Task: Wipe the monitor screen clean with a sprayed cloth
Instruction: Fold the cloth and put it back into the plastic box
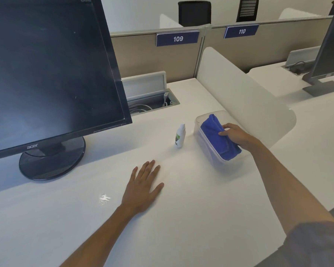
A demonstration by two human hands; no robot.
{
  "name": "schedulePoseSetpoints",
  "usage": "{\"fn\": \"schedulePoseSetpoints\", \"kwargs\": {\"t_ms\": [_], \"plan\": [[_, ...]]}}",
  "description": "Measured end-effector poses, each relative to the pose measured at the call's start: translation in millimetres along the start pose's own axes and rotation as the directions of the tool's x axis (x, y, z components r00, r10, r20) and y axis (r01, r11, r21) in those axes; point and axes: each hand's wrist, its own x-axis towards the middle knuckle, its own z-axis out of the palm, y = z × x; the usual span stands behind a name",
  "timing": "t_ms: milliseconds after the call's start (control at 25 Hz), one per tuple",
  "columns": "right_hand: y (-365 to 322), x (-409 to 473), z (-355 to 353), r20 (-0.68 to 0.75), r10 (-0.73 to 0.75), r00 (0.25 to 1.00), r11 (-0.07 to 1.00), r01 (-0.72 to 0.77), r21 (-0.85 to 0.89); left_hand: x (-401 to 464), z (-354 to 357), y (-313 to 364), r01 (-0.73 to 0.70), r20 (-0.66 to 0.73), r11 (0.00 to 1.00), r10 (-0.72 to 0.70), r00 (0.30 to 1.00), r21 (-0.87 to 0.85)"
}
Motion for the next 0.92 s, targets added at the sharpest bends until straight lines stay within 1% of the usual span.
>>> {"fn": "schedulePoseSetpoints", "kwargs": {"t_ms": [40,80,120,160,200,240,280,320,360,400,440,520,600,680,760,840,920], "plan": [[3.7,1.3,2.5,0.0,0.004,1.0,0.986,-0.004,-0.166,0.1,0.8,-0.2,0.002,-0.002,1.0,-0.002,1.0,0.003],[7.1,2.0,5.0,-0.025,0.0,1.0,0.934,-0.009,-0.357,0.1,1.1,-0.3,0.003,-0.004,1.0,-0.003,1.0,0.006],[8.6,0.9,7.9,-0.079,-0.031,0.996,0.851,-0.015,-0.524,0.1,0.9,-0.1,0.004,-0.008,1.0,-0.004,1.0,0.006],[8.1,-0.7,11.0,-0.15,-0.111,0.982,0.769,-0.011,-0.639,0.1,0.9,-0.1,0.005,-0.008,1.0,-0.005,1.0,0.007],[4.9,-3.4,14.0,-0.22,-0.23,0.948,0.715,0.011,-0.699,0.3,0.6,0.0,0.006,-0.007,1.0,-0.006,1.0,0.007],[0.8,-5.4,16.9,-0.266,-0.367,0.891,0.684,0.065,-0.726,0.2,0.5,0.0,0.008,-0.004,1.0,-0.008,1.0,0.008],[-3.7,-5.9,20.3,-0.275,-0.49,0.827,0.662,0.147,-0.735,0.0,0.4,-0.1,0.009,-0.002,1.0,-0.009,1.0,0.009],[-7.4,-4.3,24.1,-0.246,-0.574,0.781,0.636,0.236,-0.735,0.0,-0.3,0.3,0.009,-0.002,1.0,-0.009,1.0,0.012],[-10.2,-2.4,27.4,-0.187,-0.607,0.772,0.609,0.301,-0.734,-0.1,-0.2,0.5,0.009,0.0,1.0,-0.009,1.0,0.015],[-11.9,1.1,30.9,-0.122,-0.596,0.794,0.587,0.327,-0.74,-0.2,-0.4,0.7,0.01,-0.002,1.0,-0.01,1.0,0.015],[-11.6,5.0,34.9,-0.068,-0.546,0.835,0.575,0.315,-0.755,-0.5,-0.2,0.7,0.011,-0.006,1.0,-0.011,1.0,0.009],[-3.5,16.4,43.3,-0.006,-0.428,0.904,0.575,0.267,-0.773,-0.7,-0.4,0.1,0.016,-0.005,1.0,-0.016,1.0,0.003],[3.4,24.8,50.0,0.043,-0.367,0.929,0.58,0.265,-0.771,-0.5,-0.2,-0.1,0.018,0.006,1.0,-0.018,1.0,0.014],[5.8,28.2,51.1,0.077,-0.351,0.933,0.575,0.279,-0.769,0.0,-0.4,0.1,0.015,0.001,1.0,-0.015,1.0,0.009],[6.0,27.0,48.6,0.051,-0.352,0.935,0.562,0.255,-0.787,0.3,0.0,0.5,0.017,0.004,1.0,-0.017,1.0,-0.003],[6.5,22.9,47.0,-0.013,-0.392,0.92,0.558,0.226,-0.799,0.4,0.4,0.5,0.016,-0.002,1.0,-0.016,1.0,-0.006],[6.6,18.8,49.5,-0.083,-0.44,0.894,0.64,0.248,-0.727,0.4,0.4,0.6,0.018,0.0,1.0,-0.018,1.0,-0.003]]}}
